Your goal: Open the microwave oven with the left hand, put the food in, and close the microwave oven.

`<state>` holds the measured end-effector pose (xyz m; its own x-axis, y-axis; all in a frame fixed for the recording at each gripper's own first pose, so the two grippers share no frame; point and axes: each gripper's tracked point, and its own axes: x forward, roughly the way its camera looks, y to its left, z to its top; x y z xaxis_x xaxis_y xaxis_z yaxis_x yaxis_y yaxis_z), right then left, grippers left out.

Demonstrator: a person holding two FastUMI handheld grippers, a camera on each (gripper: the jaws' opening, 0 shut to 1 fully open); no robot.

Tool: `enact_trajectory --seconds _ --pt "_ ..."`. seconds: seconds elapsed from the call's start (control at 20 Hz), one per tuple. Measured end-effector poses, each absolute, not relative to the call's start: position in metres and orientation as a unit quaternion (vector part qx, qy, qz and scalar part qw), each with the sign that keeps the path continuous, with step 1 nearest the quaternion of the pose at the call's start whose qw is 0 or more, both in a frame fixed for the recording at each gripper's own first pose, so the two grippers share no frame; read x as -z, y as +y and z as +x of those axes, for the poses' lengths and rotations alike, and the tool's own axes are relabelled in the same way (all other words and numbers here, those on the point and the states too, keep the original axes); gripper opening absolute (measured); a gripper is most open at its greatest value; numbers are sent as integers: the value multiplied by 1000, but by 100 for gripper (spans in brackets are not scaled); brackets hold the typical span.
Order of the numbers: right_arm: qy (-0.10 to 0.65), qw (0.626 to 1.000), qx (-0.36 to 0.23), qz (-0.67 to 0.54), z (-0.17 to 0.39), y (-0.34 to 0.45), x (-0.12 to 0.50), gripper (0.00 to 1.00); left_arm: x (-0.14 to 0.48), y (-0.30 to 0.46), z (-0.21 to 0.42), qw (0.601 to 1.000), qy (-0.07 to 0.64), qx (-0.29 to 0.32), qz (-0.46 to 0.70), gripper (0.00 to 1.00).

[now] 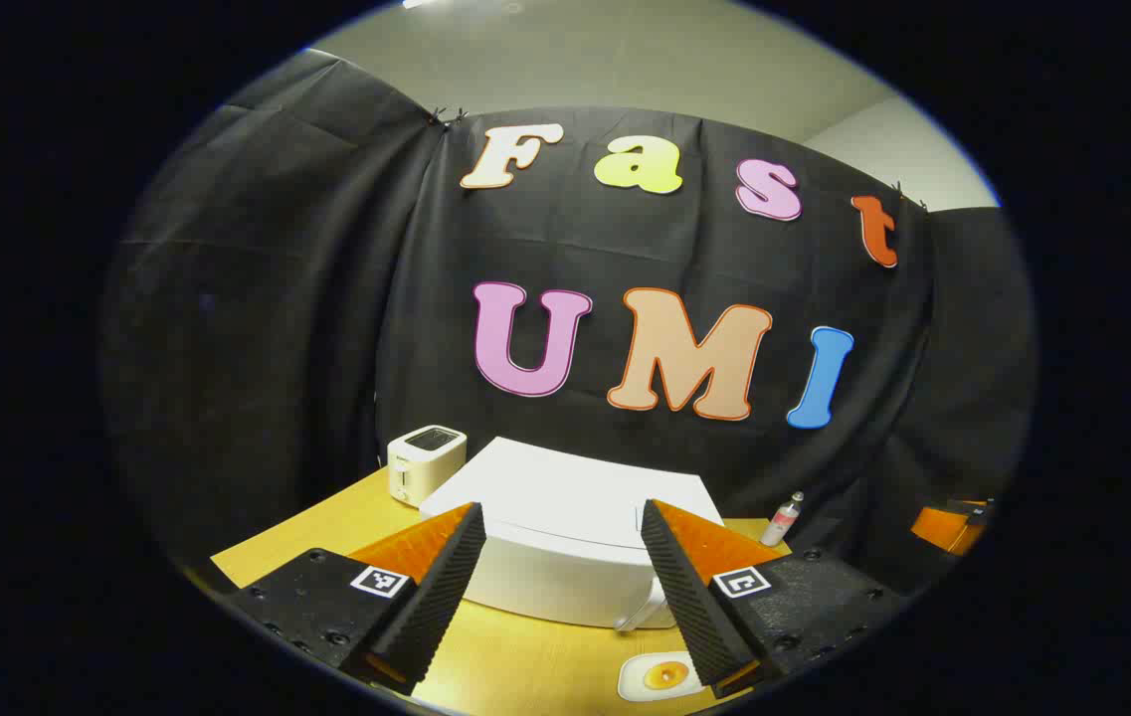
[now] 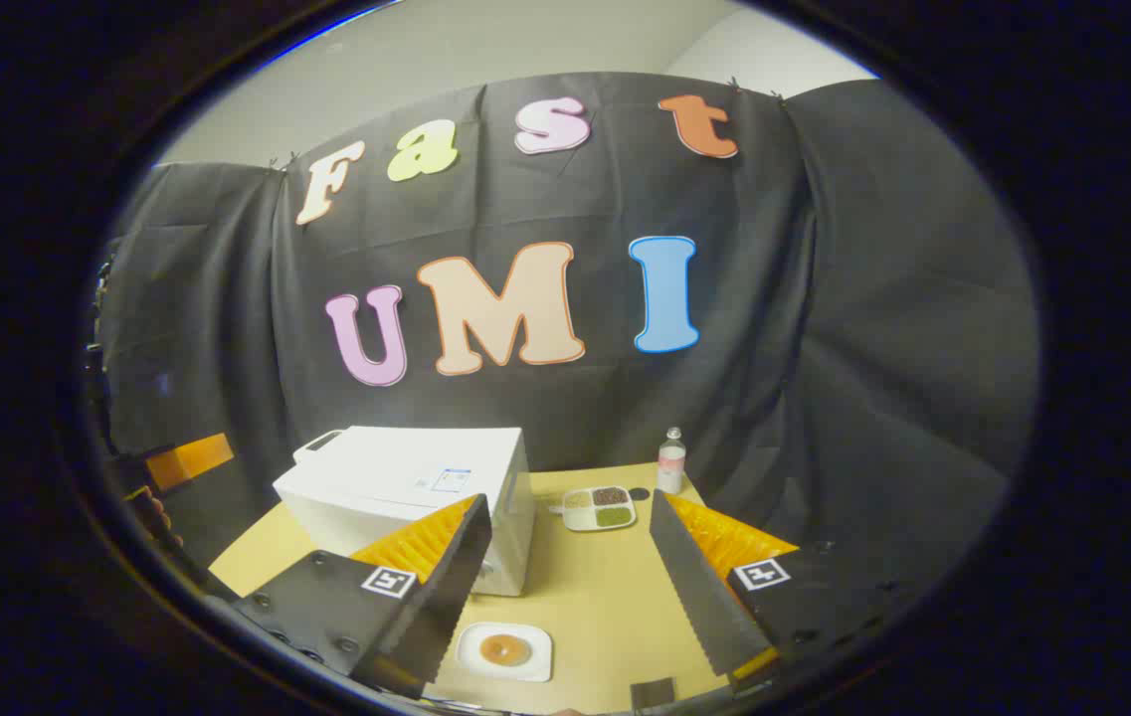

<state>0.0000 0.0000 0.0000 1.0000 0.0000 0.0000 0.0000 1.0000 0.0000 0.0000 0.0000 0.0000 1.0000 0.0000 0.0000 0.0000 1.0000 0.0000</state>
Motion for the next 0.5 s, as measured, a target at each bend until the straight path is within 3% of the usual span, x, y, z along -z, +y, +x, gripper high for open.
enact_trajectory --seconds 0.3,0.35,0.45,0.5 --pt "-5 1000 18 6 0 9 -1 92 -1 -9 5 999 -4 36 20 95" --pt "-8 1000 20 6 0 9 -2 99 5 -14 6 999 3 46 11 95" --pt "-14 1000 26 9 -1 10 -6 99 16 -12 6 998 21 51 2 91" --pt "-18 999 27 10 -2 11 -9 99 19 -9 8 998 27 50 1 95"
